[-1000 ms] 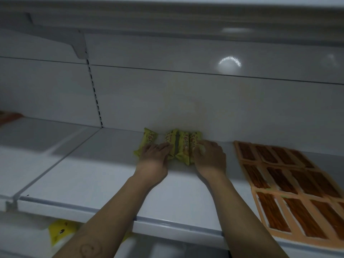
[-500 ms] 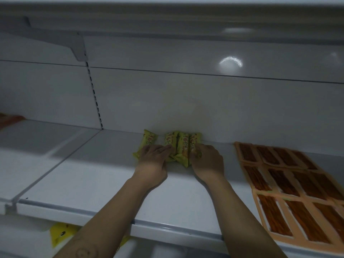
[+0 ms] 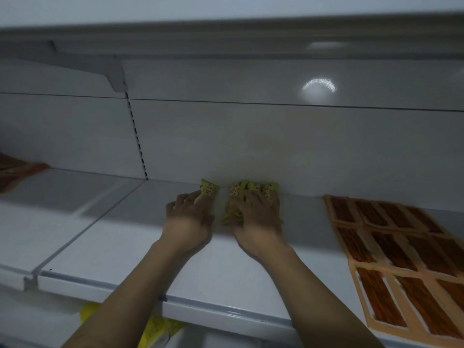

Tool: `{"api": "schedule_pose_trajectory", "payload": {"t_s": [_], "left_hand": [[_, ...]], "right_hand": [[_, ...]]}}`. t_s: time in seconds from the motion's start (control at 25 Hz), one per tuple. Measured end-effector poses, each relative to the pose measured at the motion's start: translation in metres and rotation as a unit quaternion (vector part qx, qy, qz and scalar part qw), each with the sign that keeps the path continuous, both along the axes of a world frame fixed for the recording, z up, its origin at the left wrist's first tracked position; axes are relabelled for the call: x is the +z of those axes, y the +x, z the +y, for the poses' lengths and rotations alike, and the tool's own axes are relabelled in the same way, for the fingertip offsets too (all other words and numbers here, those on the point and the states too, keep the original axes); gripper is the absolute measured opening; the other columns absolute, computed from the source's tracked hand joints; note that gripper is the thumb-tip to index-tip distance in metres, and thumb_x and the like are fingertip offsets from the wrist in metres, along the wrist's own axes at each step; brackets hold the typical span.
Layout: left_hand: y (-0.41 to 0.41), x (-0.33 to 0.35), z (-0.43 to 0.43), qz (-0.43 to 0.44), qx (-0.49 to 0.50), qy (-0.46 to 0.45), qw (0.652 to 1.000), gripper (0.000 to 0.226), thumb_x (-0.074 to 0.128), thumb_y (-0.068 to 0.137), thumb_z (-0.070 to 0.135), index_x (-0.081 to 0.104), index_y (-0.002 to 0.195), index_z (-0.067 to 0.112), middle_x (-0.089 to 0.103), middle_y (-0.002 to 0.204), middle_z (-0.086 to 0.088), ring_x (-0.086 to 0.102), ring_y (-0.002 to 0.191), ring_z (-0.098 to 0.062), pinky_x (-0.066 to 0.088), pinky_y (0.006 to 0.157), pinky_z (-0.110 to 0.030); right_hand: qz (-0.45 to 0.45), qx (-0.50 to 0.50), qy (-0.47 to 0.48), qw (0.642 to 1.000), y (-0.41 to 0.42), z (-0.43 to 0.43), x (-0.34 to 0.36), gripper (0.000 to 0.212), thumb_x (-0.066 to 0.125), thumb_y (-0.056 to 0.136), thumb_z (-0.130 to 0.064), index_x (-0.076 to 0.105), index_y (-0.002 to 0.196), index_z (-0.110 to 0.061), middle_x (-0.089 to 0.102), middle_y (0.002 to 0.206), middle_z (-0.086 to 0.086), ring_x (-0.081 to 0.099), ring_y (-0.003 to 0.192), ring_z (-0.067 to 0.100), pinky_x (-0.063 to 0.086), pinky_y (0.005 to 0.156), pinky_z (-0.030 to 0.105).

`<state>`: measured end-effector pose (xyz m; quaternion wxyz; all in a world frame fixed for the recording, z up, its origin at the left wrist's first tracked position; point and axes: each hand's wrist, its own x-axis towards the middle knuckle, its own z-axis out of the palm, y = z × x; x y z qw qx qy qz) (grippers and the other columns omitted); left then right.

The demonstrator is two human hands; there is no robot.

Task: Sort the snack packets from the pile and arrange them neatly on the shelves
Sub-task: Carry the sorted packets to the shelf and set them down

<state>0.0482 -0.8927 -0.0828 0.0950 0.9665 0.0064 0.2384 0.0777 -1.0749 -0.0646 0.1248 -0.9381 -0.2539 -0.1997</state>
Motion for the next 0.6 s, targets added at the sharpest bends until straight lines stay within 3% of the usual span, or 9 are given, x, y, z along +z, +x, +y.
{"api": "schedule_pose_trajectory", "payload": {"t_s": [0.12,0.24,0.32,0.44,0.52,0.6], "left_hand": [[-0.004,-0.009,0.007,0.037,0.014,-0.024,0.999,0.058,0.054,0.075,0.047,0.065,0.125,0.019,0.061,0.130,-0.011,0.059,0.109,-0.038,0.045,0.088,-0.045],[-0.002,-0.003,0.000,0.036,-0.005,-0.175,0.984,0.048,0.067,0.086,0.034,0.062,0.131,0.016,0.057,0.134,-0.008,0.055,0.119,-0.029,0.037,0.093,-0.023],[0.003,0.001,-0.004,0.062,-0.015,-0.215,0.974,0.049,0.069,0.088,0.033,0.059,0.134,0.018,0.056,0.135,-0.003,0.053,0.122,-0.020,0.033,0.091,-0.016],[0.007,0.000,-0.010,0.090,-0.036,-0.205,0.974,0.056,0.060,0.091,0.048,0.052,0.141,0.022,0.052,0.142,-0.004,0.050,0.127,-0.021,0.036,0.101,-0.023],[0.004,-0.005,-0.014,0.082,-0.040,-0.160,0.983,0.069,0.042,0.087,0.063,0.051,0.142,0.022,0.050,0.145,-0.009,0.050,0.129,-0.029,0.039,0.106,-0.035],[0.002,-0.011,-0.016,0.057,-0.038,-0.120,0.990,0.076,0.029,0.083,0.063,0.050,0.143,0.021,0.050,0.145,-0.014,0.051,0.125,-0.037,0.042,0.104,-0.045]], "right_hand": [[0.024,-0.039,0.007,0.999,0.004,-0.003,0.000,0.043,0.040,0.097,-0.046,0.048,0.137,-0.034,0.043,0.145,0.001,0.027,0.141,0.021,-0.009,0.114,0.050],[0.065,-0.091,0.019,0.994,0.008,-0.009,-0.001,0.047,0.037,0.097,-0.050,0.043,0.141,-0.035,0.040,0.148,0.000,0.025,0.142,0.022,-0.004,0.116,0.055],[0.091,-0.113,0.050,0.988,0.012,-0.017,-0.003,0.048,0.039,0.096,-0.053,0.046,0.139,-0.034,0.041,0.147,0.000,0.027,0.140,0.024,0.004,0.117,0.053],[0.138,-0.080,0.085,0.984,0.015,-0.024,-0.007,0.048,0.044,0.095,-0.052,0.050,0.138,-0.030,0.043,0.145,0.002,0.031,0.135,0.026,0.028,0.110,0.040],[0.144,-0.065,0.095,0.983,0.016,-0.023,-0.008,0.048,0.045,0.096,-0.049,0.050,0.138,-0.028,0.043,0.144,0.004,0.031,0.134,0.026,0.033,0.105,0.037],[0.136,-0.069,0.096,0.984,0.017,-0.023,-0.008,0.047,0.046,0.096,-0.049,0.051,0.138,-0.027,0.044,0.143,0.004,0.031,0.133,0.026,0.033,0.104,0.036]]}}
